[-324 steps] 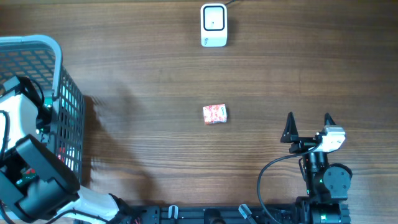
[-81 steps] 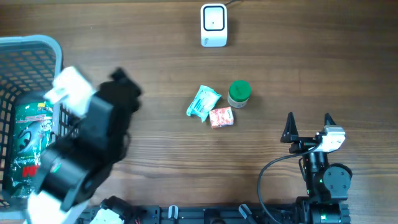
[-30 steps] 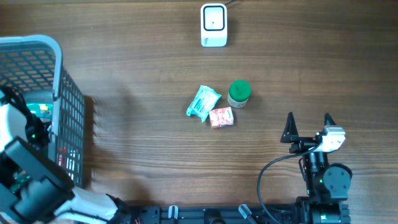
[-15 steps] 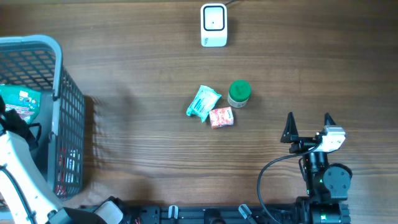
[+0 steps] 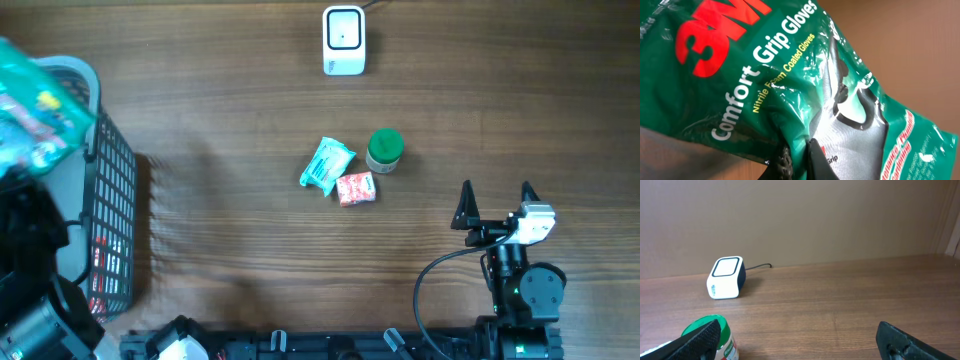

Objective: Scan the item barcode
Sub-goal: 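Lay the glove bag on the table left of the jar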

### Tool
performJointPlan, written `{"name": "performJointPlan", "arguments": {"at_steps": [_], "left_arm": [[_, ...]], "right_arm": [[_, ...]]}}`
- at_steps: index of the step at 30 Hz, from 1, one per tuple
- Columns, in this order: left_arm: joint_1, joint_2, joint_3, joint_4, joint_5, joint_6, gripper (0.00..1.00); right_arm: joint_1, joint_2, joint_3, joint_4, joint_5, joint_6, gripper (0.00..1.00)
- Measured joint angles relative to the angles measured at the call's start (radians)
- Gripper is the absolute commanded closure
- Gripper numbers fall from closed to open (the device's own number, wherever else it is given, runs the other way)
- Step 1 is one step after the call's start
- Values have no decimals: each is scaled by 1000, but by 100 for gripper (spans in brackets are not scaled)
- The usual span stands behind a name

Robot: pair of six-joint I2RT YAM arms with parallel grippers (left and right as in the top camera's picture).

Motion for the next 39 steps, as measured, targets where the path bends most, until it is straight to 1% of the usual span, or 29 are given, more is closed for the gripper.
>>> {"name": "performJointPlan", "arguments": {"at_steps": [2, 4, 5, 7, 8, 10, 11, 12, 15, 18, 20, 23, 27, 30, 31, 32, 33, 35, 37, 39], "left_arm": [[-95, 14, 0, 14, 52, 58, 96], [-222, 40, 0, 65, 80, 153, 96], [-263, 50, 0, 80, 80, 193, 96], [-391, 79, 0, 116, 88, 337, 96], [-480, 98, 0, 119, 87, 439, 96], [-584, 126, 1, 103, 72, 551, 96], [-679, 155, 2, 84, 61, 618, 96], [-746, 188, 2, 69, 48, 669, 96], [-929, 308, 5, -16, -60, 765, 96], [-1032, 443, 4, -98, -167, 761, 96], [-1067, 509, -10, -106, -200, 711, 96], [-1092, 599, -92, -68, -218, 558, 96], [-1117, 624, -205, -18, -225, 351, 96], [-1148, 626, -248, 34, -229, 261, 95], [-1173, 626, -256, 53, -233, 240, 76], [-1195, 626, -257, 72, -234, 230, 55], [-1228, 626, -257, 105, -233, 218, 31], [-1253, 626, -252, 97, -233, 230, 0], [-1254, 616, -187, -6, -247, 266, 0], [-1254, 571, -37, -125, -317, 290, 0]], "right_arm": [[0, 0, 0, 0, 0, 0, 0], [0, 0, 0, 0, 0, 0, 0], [0, 0, 0, 0, 0, 0, 0], [0, 0, 0, 0, 0, 0, 0], [0, 0, 0, 0, 0, 0, 0], [0, 0, 0, 0, 0, 0, 0], [0, 0, 0, 0, 0, 0, 0], [0, 0, 0, 0, 0, 0, 0], [0, 0, 0, 0, 0, 0, 0], [0, 0, 0, 0, 0, 0, 0], [0, 0, 0, 0, 0, 0, 0], [0, 0, 0, 0, 0, 0, 0], [0, 0, 0, 0, 0, 0, 0], [0, 0, 0, 0, 0, 0, 0], [0, 0, 0, 0, 0, 0, 0], [0, 0, 0, 0, 0, 0, 0], [0, 0, 0, 0, 0, 0, 0], [0, 0, 0, 0, 0, 0, 0], [0, 0, 0, 0, 0, 0, 0], [0, 0, 0, 0, 0, 0, 0]]}}
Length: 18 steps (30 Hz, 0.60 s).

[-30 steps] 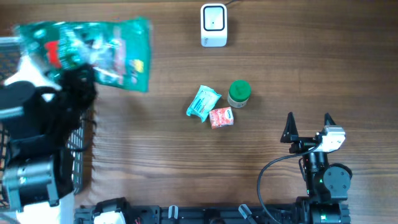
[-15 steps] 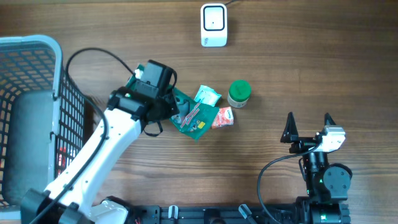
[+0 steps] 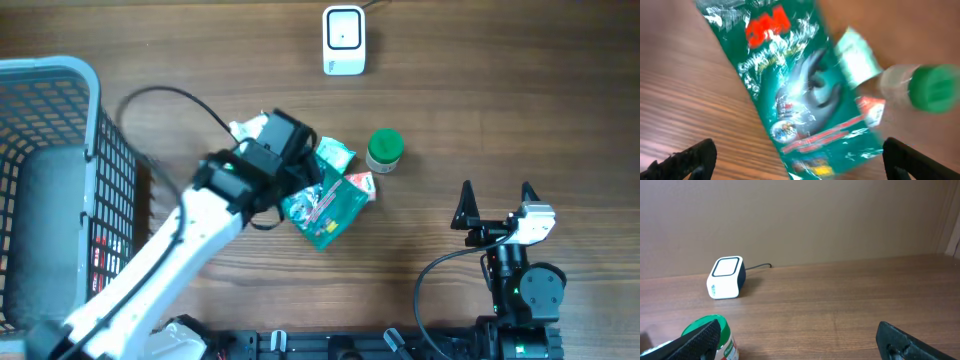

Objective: Scan the item barcode
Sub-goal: 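Lay the glove bag on the table left of the jar, then reach into the basket and grasp the red Nescafe stick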

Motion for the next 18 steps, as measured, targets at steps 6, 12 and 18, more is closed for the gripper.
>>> {"name": "performJointPlan", "arguments": {"at_steps": [6, 12, 18], "left_arm": [[32, -256, 376, -137, -457, -9, 0], [554, -441, 388, -338, -692, -394, 0], [1148, -213, 391, -380, -264, -301, 0]], "right_arm": [[0, 0, 0, 0, 0, 0, 0], [0, 0, 0, 0, 0, 0, 0], [0, 0, 0, -1, 0, 0, 0]]}}
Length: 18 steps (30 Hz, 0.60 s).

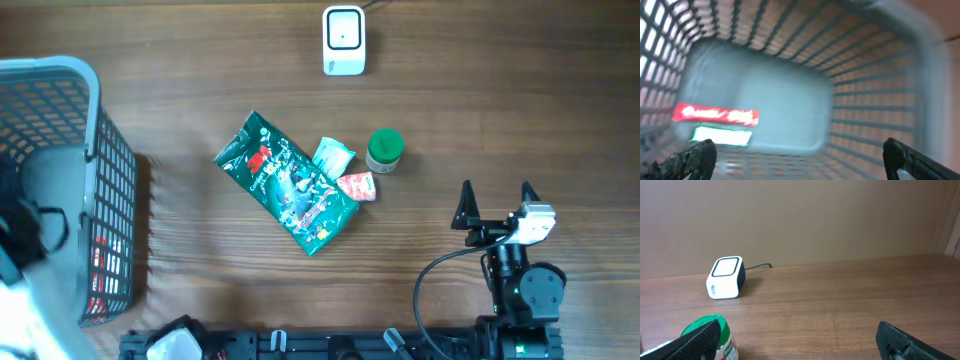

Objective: Scan the item barcode
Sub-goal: 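Reach into the basket and grasp the red Nescafe stick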

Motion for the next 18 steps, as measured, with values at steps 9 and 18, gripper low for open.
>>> {"name": "performJointPlan", "arguments": {"at_steps": [9, 18], "left_arm": [[157, 620, -11, -162, 271, 245, 0], [157, 696, -324, 140, 234, 297, 0]], "right_arm": [[0, 0, 0, 0, 0, 0, 0], [0, 0, 0, 1, 0, 0, 0]]}}
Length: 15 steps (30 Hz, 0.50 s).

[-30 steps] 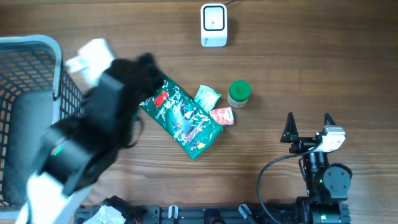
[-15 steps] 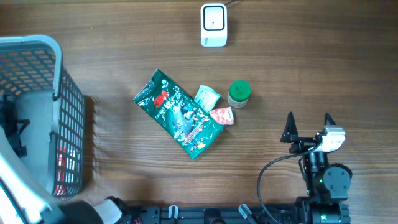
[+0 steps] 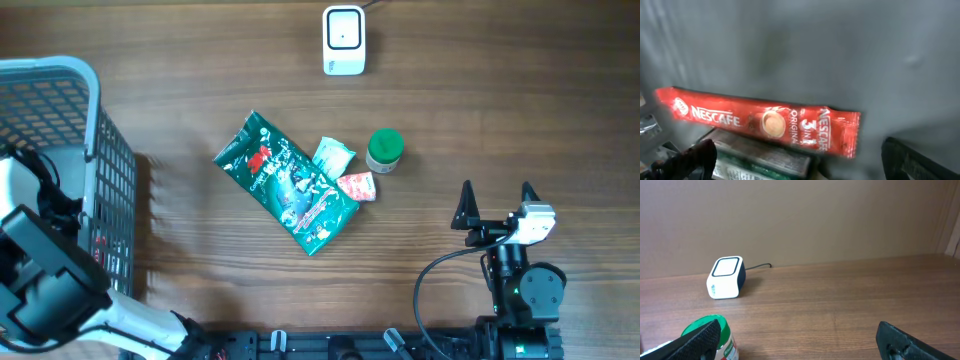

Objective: Scan the item barcode
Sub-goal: 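Reach into the basket and grasp the red Nescafe stick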

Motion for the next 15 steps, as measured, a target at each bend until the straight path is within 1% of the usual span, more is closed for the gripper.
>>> {"name": "performJointPlan", "arguments": {"at_steps": [1, 2, 3, 4, 5, 6, 7, 11, 13, 15], "left_arm": [[0, -23, -29, 48, 0, 3, 0], [0, -41, -56, 84, 0, 4, 3], [0, -56, -73, 100, 0, 4, 16], [0, -64, -96, 138, 1, 3, 33], [0, -85, -135, 190, 1, -14, 68], [-1, -90, -144, 206, 0, -32, 84], [-1, -93, -158, 230, -2, -58, 96], [-5, -144, -259, 324, -88, -177, 96], [-8, -151, -271, 321, -125, -198, 96], [-8, -154, -270, 274, -146, -212, 96]], "right_arm": [[0, 0, 0, 0, 0, 0, 0], [0, 0, 0, 0, 0, 0, 0], [0, 0, 0, 0, 0, 0, 0], [0, 0, 0, 0, 0, 0, 0], [0, 0, 0, 0, 0, 0, 0], [0, 0, 0, 0, 0, 0, 0], [0, 0, 0, 0, 0, 0, 0], [0, 0, 0, 0, 0, 0, 0], [0, 0, 0, 0, 0, 0, 0], [0, 0, 0, 0, 0, 0, 0]]}}
